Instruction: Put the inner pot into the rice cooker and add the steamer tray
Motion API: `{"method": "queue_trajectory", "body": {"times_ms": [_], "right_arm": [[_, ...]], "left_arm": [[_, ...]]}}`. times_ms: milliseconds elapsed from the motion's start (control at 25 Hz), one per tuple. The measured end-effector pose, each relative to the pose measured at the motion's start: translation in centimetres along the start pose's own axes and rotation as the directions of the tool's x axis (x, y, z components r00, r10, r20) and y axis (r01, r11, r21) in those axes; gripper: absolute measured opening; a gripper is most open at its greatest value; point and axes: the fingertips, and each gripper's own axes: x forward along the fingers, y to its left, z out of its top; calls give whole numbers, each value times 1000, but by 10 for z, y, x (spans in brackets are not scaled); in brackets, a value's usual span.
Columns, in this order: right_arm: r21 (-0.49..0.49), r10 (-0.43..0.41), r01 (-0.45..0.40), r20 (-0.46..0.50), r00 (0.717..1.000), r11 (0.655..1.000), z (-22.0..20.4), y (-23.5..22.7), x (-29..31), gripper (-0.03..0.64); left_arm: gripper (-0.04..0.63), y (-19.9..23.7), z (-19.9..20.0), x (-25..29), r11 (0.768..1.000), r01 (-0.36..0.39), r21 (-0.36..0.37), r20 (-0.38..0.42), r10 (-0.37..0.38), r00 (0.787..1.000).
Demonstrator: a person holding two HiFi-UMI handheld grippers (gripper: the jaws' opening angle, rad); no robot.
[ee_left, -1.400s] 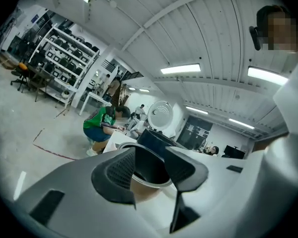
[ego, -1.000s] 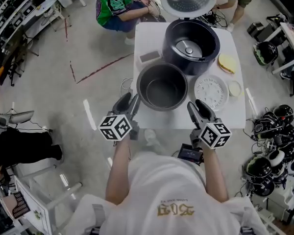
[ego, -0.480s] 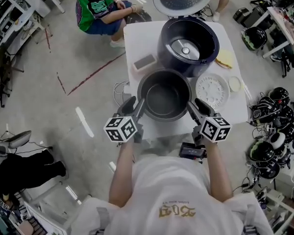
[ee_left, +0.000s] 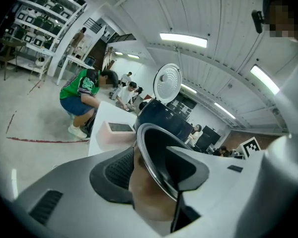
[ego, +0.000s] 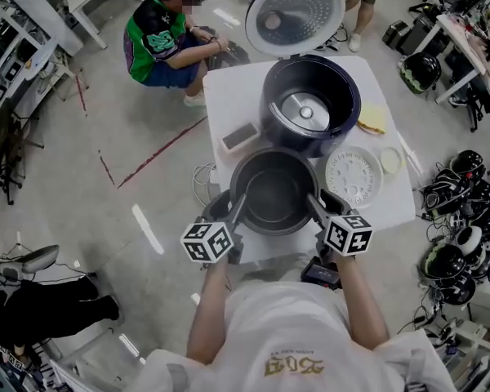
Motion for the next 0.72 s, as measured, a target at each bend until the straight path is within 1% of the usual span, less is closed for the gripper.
{"method": "queue_trajectory", "body": {"times_ms": [80,240,320,400,520,640,720], "right_arm": [[-1,-3,3,6,1000,1000,-3,4,4,179],[-15,-4,5,13,1000,1000,-1,6,7,146],[-15,-4,5,15,1000,1000,1,6,7,144],[-12,-6,6,15,1000,1000,1,5,7,143],[6,-8,8,15,1000,1000,1,5,5,137],[35,-9,9,20,1000,999,1,4,4,127],[38,-7,7,18,1000,999,2,4,6,126]], "left_arm": [[210,3,1,-2,1000,6,16,7,-6,1000],[189,7,-1,2,1000,3,8,-20,-3,1000],[172,6,-1,4,1000,-5,16,-29,5,1000],[169,5,0,4,1000,-12,23,-32,13,999],[163,4,0,3,1000,-21,19,-25,21,999],[150,3,0,2,999,-36,34,-27,37,999],[131,5,2,2,998,-45,33,-26,46,999]]}}
